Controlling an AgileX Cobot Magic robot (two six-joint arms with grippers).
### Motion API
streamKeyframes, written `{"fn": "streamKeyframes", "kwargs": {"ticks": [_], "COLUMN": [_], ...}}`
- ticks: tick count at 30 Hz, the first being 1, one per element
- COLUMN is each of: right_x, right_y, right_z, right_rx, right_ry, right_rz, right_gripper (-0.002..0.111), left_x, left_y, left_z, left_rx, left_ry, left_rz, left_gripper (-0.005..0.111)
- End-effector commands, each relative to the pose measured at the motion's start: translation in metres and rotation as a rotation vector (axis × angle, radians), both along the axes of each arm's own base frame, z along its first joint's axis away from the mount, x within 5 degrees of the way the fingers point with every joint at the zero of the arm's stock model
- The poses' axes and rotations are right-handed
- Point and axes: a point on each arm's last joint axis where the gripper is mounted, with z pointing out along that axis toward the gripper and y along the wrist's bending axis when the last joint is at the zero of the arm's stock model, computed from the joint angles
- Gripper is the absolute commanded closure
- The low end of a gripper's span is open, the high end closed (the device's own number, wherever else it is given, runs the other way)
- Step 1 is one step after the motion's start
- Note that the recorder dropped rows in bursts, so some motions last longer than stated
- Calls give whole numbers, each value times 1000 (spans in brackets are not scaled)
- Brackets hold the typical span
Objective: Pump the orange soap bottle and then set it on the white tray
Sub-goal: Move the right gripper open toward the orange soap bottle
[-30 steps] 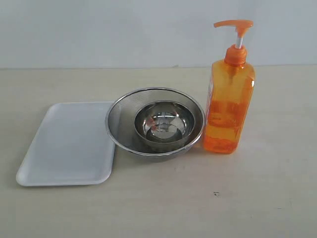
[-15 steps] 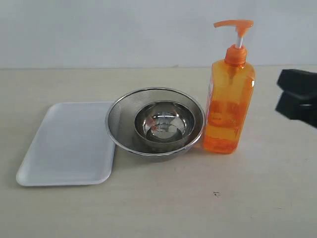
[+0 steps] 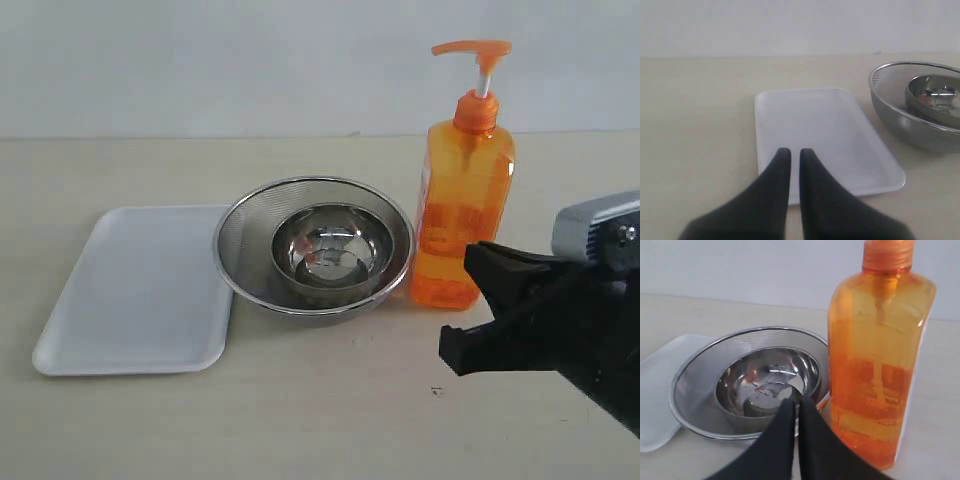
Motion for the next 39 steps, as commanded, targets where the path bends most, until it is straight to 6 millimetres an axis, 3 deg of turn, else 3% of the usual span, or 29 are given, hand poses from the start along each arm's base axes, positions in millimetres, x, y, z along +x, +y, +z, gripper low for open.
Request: {"fn": "streamKeyframes", "kwargs": {"ticks": [1, 7, 18, 22, 25, 27, 29, 39], "right_x": [1, 2, 11, 12, 14, 15, 16, 28], "right_y": [1, 14, 19, 19, 16, 14, 10, 17], "right_z": [-7, -11, -37, -43, -44, -44, -44, -34], "right_rx": [17, -36, -127, -149, -142, -119, -83, -30], "right_ry": [-53, -163, -173, -153, -141, -124, -98, -119], "right_rz": [-3, 92, 54, 46, 9, -22, -75, -159], "right_gripper": [108, 108, 106, 85, 54, 25, 3, 4], "left_x": [0, 0, 0, 0, 0, 0, 0, 0], "left_y": [0, 0, 0, 0, 0, 0, 0, 0], "left_z": [0, 0, 0, 0, 0, 0, 0, 0], "left_rx": [-4, -4, -4, -4, -4, -4, -4, -4], "left_ry": [-5, -5, -5, -5, -5, -5, -5, -5], "left_rz": [2, 2, 2, 2, 2, 2, 2, 2], "left_gripper": [100, 100, 100, 100, 100, 100, 100, 100]}}
